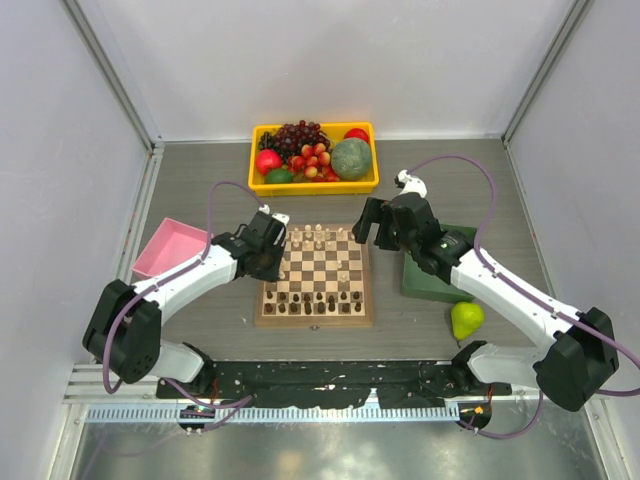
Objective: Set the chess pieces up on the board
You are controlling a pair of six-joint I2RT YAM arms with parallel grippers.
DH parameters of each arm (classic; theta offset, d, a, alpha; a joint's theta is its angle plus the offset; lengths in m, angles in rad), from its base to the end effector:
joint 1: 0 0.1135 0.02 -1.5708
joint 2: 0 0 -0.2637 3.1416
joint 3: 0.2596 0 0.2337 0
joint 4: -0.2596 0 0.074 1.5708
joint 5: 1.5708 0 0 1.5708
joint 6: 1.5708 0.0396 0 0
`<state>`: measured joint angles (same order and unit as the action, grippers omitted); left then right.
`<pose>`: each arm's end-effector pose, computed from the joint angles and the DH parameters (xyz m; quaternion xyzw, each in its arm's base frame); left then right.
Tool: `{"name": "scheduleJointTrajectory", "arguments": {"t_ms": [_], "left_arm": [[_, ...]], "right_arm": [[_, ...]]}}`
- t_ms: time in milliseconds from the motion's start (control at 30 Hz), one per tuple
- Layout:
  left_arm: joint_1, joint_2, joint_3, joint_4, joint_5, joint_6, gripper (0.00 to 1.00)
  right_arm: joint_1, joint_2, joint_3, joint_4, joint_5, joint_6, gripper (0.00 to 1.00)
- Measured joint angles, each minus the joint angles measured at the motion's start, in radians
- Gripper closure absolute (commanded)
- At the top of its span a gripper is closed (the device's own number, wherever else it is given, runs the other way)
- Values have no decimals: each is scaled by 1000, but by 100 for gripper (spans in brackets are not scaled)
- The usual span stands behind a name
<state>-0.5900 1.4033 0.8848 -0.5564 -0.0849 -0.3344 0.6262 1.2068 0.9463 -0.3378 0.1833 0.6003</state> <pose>0.2145 -0.1396 0.2139 0.1131 0.9620 -0.0725 0.2378 0.2093 0.1425 0.2961 0.0314 0.8809 0.2017 0.4271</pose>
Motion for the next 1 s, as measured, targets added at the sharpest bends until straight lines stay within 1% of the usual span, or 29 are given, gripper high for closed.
{"name": "scheduleJointTrajectory", "arguments": {"t_ms": [33, 200, 467, 600, 733, 1000], "left_arm": [[0, 0, 0, 0, 0, 0, 84], [0, 0, 0, 2, 0, 1, 89], [0, 0, 19, -31, -29, 23, 90], [3, 0, 61, -51, -55, 49, 90], [31, 10, 114, -62, -63, 77, 90], [137, 147, 285, -70, -53, 108, 91]], "right_arm": [[0, 2, 0, 0, -1, 0, 5], [0, 13, 0, -1, -4, 0, 5], [0, 18, 0, -2, -8, 0, 5], [0, 18, 0, -2, -8, 0, 5], [0, 18, 0, -2, -7, -1, 5], [0, 17, 0, -10, -6, -4, 5]]}}
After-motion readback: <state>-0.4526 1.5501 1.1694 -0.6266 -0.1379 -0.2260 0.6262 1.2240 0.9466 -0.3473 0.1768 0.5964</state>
